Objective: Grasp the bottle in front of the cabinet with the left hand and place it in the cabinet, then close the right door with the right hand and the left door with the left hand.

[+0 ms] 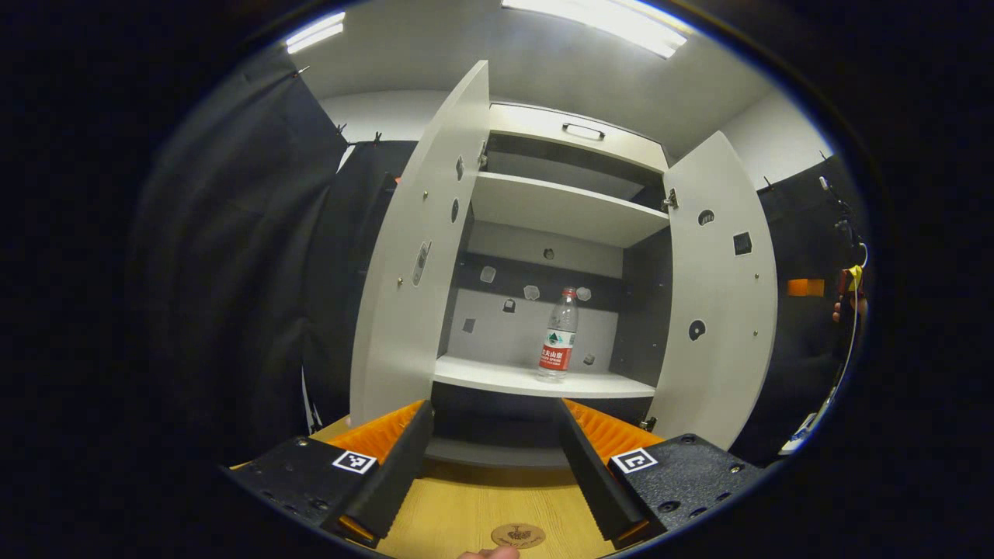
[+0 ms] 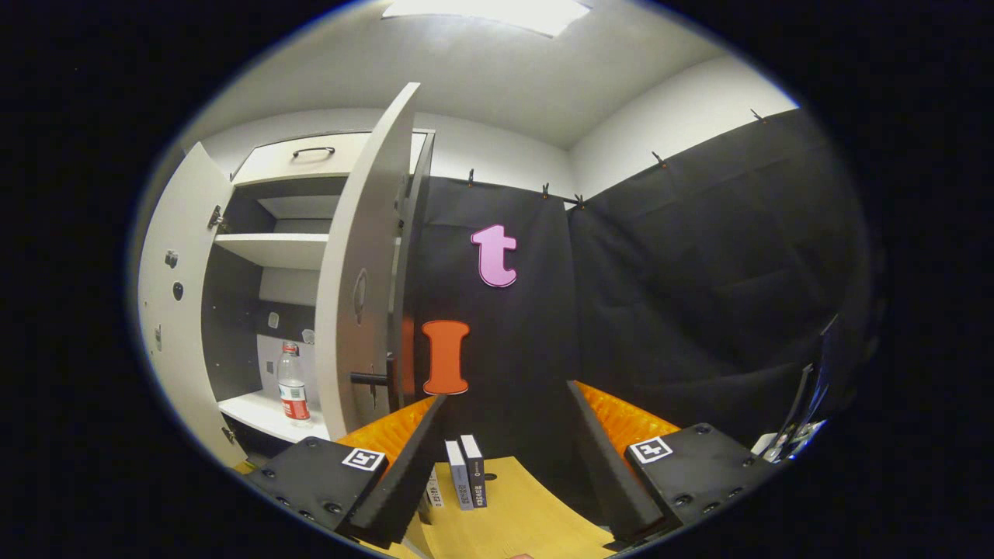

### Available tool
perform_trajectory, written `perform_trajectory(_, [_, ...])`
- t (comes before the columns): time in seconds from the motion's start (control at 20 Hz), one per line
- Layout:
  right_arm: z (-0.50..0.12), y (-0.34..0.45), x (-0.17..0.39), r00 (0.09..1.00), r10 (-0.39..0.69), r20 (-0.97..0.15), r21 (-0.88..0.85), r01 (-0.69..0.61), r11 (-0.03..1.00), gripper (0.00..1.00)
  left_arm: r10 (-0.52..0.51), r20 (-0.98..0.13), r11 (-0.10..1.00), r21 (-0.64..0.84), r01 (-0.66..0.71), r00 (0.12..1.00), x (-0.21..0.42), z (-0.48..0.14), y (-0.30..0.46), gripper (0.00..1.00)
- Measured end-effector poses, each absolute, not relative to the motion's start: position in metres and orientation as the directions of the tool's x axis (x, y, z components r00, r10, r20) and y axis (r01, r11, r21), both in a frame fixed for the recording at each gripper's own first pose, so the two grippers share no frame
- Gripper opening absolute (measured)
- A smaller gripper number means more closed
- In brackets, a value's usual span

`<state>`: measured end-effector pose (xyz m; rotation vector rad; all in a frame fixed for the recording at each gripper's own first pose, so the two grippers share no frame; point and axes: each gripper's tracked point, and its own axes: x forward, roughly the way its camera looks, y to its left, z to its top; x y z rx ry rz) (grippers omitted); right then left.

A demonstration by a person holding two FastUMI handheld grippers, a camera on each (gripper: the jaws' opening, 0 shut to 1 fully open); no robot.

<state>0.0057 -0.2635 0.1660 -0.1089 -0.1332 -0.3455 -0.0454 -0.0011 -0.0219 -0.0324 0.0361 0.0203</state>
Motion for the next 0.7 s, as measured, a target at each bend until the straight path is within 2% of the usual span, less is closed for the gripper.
perform_trajectory(0.15, [0.157, -0.263, 0.027, 0.942, -0.316, 0.114, -0.063, 0.324, 0.944, 0.98, 0.04, -0.044, 0.999, -0.021, -0.041, 0.998, -0.048, -0.025, 0.009, 0.94])
perform_trajectory(0.5, [0.135, -0.258, 0.035, 0.942, -0.321, 0.1, -0.07, 0.328, 0.942, 0.98, 0.052, -0.054, 0.999, -0.013, -0.053, 0.997, -0.043, -0.031, 0.016, 0.95])
perform_trajectory(0.55, [0.136, -0.258, 0.035, 0.94, -0.324, 0.109, -0.08, 0.334, 0.939, 0.97, 0.053, -0.055, 0.998, -0.013, -0.054, 0.997, -0.043, -0.031, 0.017, 0.95])
perform_trajectory(0.6, [0.138, -0.256, 0.035, 0.939, -0.325, 0.116, -0.088, 0.335, 0.938, 0.88, 0.054, -0.055, 0.998, -0.013, -0.054, 0.997, -0.042, -0.032, 0.017, 0.95])
perform_trajectory(0.65, [0.139, -0.254, 0.035, 0.94, -0.319, 0.122, -0.09, 0.331, 0.939, 0.97, 0.051, -0.055, 0.999, -0.013, -0.052, 0.997, -0.041, -0.033, 0.017, 0.95])
perform_trajectory(0.7, [0.138, -0.251, 0.035, 0.942, -0.311, 0.126, -0.089, 0.323, 0.942, 0.96, 0.044, -0.057, 0.999, -0.015, -0.045, 0.997, -0.04, -0.033, 0.016, 0.95])
